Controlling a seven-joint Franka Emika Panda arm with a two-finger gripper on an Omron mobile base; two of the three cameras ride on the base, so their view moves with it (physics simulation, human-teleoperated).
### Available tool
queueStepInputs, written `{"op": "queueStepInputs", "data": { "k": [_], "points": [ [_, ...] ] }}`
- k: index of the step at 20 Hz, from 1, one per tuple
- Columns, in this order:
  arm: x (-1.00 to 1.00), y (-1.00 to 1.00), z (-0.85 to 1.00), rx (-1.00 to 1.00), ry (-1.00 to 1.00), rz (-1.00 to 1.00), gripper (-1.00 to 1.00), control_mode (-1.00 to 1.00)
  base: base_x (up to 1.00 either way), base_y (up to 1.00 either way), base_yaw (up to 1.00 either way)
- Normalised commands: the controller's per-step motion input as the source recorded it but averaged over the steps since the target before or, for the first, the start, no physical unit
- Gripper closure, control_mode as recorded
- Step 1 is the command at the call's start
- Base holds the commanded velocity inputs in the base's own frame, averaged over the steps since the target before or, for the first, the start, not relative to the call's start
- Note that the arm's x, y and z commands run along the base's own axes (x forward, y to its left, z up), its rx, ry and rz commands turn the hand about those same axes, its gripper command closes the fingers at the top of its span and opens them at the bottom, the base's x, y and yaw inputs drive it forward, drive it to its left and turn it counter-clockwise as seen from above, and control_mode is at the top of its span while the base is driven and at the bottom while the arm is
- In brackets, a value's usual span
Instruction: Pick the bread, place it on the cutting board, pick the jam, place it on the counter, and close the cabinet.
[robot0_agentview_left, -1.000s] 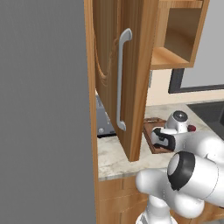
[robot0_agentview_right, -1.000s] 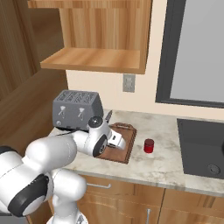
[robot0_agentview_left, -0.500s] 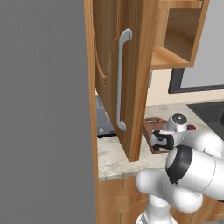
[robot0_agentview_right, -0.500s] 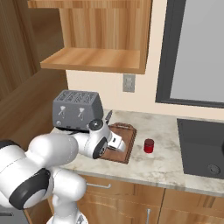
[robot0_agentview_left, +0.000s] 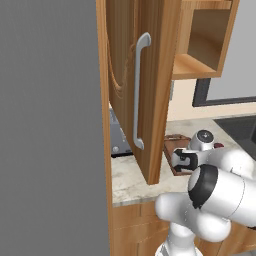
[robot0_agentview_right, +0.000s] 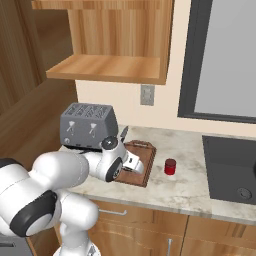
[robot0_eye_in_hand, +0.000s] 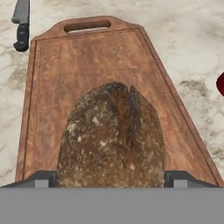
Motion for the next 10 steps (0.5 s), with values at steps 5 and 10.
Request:
{"op": "queueStepInputs", "data": {
  "k": [5, 10],
  "points": [
    [0.00, 0.00, -0.02, 0.00, 0.00, 0.00, -1.00, -1.00, 0.00, 0.00, 0.00],
    [0.00, 0.00, 0.00, 0.00, 0.00, 0.00, -1.00, -1.00, 0.00, 0.00, 0.00]
  ]
}}
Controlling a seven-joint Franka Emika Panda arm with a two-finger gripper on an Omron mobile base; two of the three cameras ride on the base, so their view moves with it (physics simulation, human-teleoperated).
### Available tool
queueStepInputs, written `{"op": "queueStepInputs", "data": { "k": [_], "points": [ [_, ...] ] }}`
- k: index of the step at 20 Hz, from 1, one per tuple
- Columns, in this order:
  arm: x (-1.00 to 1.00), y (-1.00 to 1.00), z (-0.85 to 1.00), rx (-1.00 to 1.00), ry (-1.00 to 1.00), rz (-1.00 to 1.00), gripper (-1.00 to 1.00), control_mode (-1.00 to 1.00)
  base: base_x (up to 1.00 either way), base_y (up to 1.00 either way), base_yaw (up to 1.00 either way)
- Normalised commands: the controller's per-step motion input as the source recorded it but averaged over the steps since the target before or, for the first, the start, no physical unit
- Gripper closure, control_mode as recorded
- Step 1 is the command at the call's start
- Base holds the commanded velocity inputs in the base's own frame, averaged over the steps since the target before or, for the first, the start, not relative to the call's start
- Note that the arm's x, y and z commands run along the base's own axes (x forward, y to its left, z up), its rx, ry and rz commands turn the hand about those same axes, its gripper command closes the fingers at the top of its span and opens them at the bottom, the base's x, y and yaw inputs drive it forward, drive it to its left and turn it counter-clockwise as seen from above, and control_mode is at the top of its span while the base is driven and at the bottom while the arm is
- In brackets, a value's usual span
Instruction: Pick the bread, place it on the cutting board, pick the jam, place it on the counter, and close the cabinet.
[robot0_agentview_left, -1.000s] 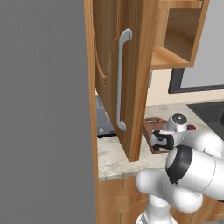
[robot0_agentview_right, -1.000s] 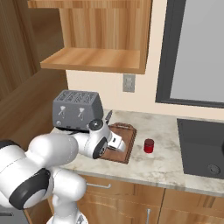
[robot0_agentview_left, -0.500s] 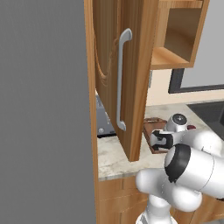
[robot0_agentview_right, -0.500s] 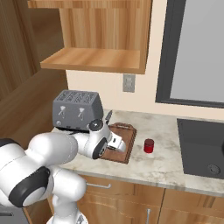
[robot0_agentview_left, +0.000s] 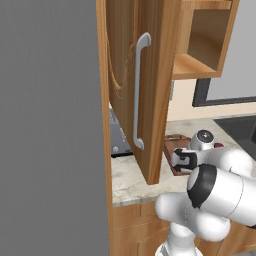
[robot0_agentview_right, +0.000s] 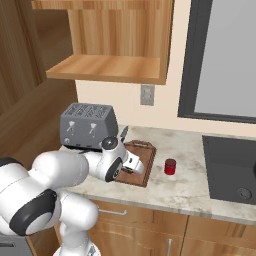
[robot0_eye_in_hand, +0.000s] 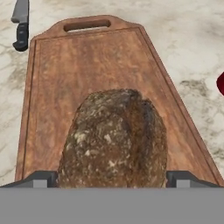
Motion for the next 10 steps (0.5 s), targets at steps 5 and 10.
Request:
{"op": "queueStepInputs", "data": {
  "k": [5, 10],
  "points": [
    [0.00, -0.03, 0.18, 0.01, 0.00, 0.00, -1.00, -1.00, 0.00, 0.00, 0.00],
    [0.00, -0.01, 0.36, 0.02, 0.00, 0.00, -1.00, -1.00, 0.00, 0.00, 0.00]
  ]
}}
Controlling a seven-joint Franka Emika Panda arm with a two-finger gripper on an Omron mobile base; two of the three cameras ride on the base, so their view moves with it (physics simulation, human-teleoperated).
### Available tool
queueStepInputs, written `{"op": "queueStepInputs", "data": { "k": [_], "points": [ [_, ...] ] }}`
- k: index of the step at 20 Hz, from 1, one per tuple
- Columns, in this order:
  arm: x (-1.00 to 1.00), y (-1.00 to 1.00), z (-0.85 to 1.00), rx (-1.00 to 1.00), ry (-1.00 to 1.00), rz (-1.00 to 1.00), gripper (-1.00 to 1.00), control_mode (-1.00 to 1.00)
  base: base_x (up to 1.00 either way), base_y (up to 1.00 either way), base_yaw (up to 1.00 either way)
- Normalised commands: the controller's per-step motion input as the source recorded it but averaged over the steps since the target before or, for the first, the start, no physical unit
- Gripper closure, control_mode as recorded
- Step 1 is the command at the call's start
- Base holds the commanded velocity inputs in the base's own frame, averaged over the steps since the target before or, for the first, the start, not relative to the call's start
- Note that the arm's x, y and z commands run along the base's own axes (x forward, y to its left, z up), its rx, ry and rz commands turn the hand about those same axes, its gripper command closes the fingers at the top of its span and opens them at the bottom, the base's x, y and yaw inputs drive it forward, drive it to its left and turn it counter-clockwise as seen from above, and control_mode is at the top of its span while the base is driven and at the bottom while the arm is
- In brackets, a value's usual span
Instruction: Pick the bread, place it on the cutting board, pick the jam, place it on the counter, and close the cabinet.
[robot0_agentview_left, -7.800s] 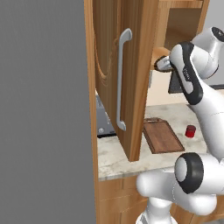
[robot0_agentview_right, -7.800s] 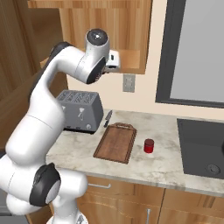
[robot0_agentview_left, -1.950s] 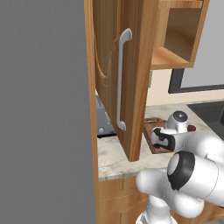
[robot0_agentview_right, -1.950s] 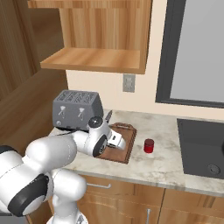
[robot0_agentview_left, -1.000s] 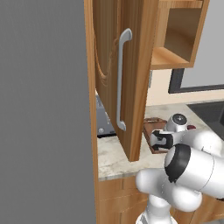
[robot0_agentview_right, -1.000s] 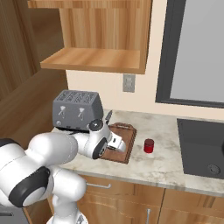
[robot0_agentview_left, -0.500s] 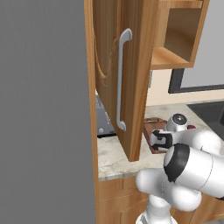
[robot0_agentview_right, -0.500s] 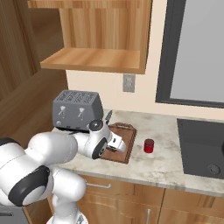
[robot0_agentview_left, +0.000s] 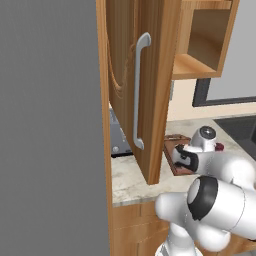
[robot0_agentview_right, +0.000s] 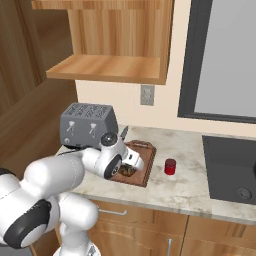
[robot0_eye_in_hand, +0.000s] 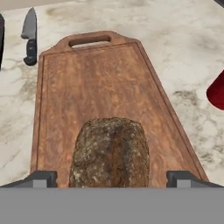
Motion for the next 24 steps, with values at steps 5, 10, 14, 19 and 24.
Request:
{"op": "queueStepInputs", "data": {
  "k": [5, 10, 14, 19, 24],
  "points": [
    [0.00, 0.00, 0.38, 0.00, -0.02, 0.00, -1.00, -1.00, 0.00, 0.00, 0.00],
    [-0.08, 0.00, 0.36, 0.00, -0.06, 0.00, -1.00, -1.00, 0.00, 0.00, 0.00],
    [-0.25, 0.00, 0.32, 0.00, -0.08, 0.00, -1.00, -1.00, 0.00, 0.00, 0.00],
    [-0.27, 0.00, 0.32, 0.00, -0.13, 0.00, -1.00, -1.00, 0.00, 0.00, 0.00],
    [-0.31, 0.00, 0.32, 0.00, -0.16, 0.00, -1.00, -1.00, 0.00, 0.00, 0.00]
  ]
}}
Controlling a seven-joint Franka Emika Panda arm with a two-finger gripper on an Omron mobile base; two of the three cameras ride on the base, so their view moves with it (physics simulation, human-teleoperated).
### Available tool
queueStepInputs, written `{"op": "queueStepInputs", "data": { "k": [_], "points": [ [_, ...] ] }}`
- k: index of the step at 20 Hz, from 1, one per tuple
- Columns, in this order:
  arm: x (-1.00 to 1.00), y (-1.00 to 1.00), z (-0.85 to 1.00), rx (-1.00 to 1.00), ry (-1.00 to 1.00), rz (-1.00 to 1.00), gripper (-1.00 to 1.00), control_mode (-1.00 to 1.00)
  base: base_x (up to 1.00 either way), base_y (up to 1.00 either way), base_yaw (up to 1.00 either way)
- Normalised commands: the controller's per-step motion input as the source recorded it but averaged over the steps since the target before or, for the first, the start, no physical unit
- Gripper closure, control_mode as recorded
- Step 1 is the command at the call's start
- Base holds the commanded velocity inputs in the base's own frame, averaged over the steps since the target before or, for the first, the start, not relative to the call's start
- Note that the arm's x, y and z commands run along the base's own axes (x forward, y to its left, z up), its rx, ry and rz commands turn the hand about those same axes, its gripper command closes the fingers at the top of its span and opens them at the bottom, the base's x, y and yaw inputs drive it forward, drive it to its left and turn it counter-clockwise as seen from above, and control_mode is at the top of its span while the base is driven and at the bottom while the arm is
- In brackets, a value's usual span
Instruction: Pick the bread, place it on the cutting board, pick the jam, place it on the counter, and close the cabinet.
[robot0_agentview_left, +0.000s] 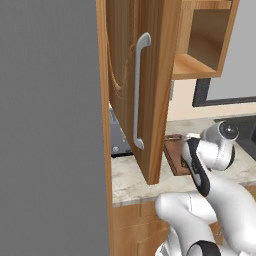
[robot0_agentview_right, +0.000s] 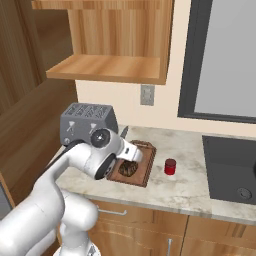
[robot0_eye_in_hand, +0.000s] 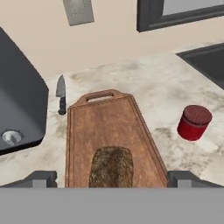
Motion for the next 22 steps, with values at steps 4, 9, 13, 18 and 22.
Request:
{"op": "queueStepInputs", "data": {
  "k": [4, 9, 13, 18, 22],
  "points": [
    [-0.31, 0.00, 0.24, 0.00, -0.10, 0.00, -1.00, -1.00, 0.00, 0.00, 0.00],
    [-0.28, 0.00, 0.30, 0.00, -0.12, 0.00, -1.00, -1.00, 0.00, 0.00, 0.00],
    [-0.30, 0.02, 0.36, 0.00, -0.12, 0.00, -1.00, -1.00, 0.00, 0.00, 0.00],
    [-0.32, 0.05, 0.42, 0.00, -0.12, 0.00, -1.00, -1.00, 0.00, 0.00, 0.00],
    [-0.33, 0.07, 0.44, 0.00, -0.11, 0.00, -1.00, -1.00, 0.00, 0.00, 0.00]
  ]
}}
